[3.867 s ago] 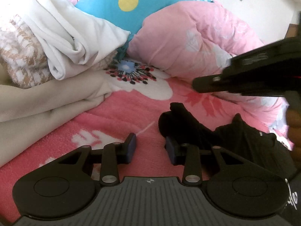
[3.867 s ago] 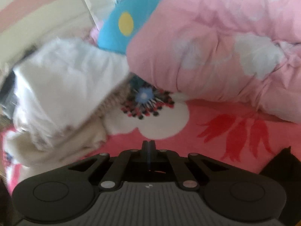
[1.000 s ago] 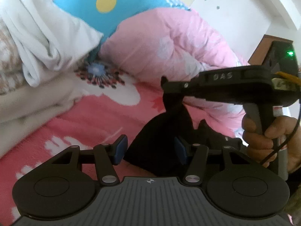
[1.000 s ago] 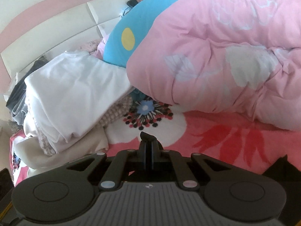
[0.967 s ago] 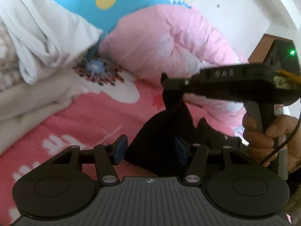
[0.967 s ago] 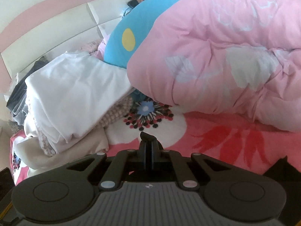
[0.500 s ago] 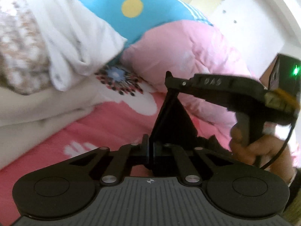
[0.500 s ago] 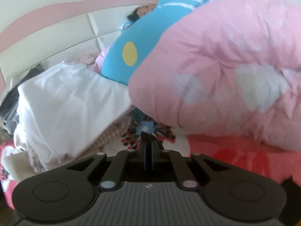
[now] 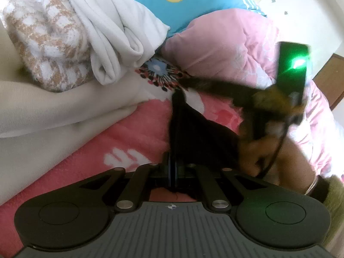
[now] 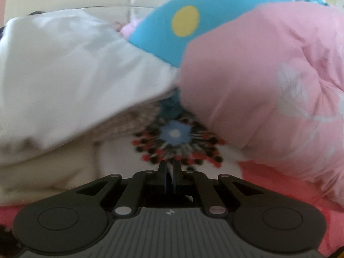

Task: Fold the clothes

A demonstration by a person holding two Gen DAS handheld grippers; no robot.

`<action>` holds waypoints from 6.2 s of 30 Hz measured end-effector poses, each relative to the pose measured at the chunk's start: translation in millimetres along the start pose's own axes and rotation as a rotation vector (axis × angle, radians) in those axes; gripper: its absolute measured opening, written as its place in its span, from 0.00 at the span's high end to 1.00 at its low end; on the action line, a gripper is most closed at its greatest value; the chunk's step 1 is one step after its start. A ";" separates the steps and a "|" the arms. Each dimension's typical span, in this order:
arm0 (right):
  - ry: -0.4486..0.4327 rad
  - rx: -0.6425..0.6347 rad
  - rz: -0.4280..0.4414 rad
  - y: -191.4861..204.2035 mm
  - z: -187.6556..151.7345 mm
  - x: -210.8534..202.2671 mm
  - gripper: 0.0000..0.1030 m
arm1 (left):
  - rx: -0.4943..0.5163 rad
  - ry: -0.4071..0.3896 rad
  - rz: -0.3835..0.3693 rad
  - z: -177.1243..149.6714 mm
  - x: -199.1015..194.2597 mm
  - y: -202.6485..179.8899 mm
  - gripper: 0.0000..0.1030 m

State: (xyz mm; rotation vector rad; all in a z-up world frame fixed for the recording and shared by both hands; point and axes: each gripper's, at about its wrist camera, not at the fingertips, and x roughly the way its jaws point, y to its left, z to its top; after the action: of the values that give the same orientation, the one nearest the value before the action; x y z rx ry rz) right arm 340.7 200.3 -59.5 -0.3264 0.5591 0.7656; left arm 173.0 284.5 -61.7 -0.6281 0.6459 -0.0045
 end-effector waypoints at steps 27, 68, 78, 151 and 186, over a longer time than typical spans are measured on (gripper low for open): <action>0.180 0.405 -0.183 -110.2 -53.7 -67.4 0.92 | -0.126 -0.062 -0.057 4.2 -23.5 18.1 0.99; 0.024 -0.263 0.217 67.4 -77.7 -163.1 0.60 | 0.017 -0.221 0.031 4.3 -38.7 -9.2 0.97; 0.113 0.156 0.156 -14.6 -42.4 -138.0 0.85 | 0.155 -0.080 0.169 -16.1 -17.3 -16.8 0.96; -0.170 1.005 -0.190 -110.0 -382.5 -553.1 0.79 | 0.510 0.004 0.015 -220.1 -151.6 -145.1 0.64; -0.099 1.268 -0.223 -90.1 -502.5 -627.5 0.75 | 0.613 0.184 0.081 -309.7 -183.1 -147.3 0.61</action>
State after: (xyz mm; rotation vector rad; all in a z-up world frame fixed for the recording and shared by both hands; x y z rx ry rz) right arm -140.6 -449.2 -91.3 0.8073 0.7904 0.1072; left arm -121.6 30.9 -70.6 -0.0084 0.8005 -0.1801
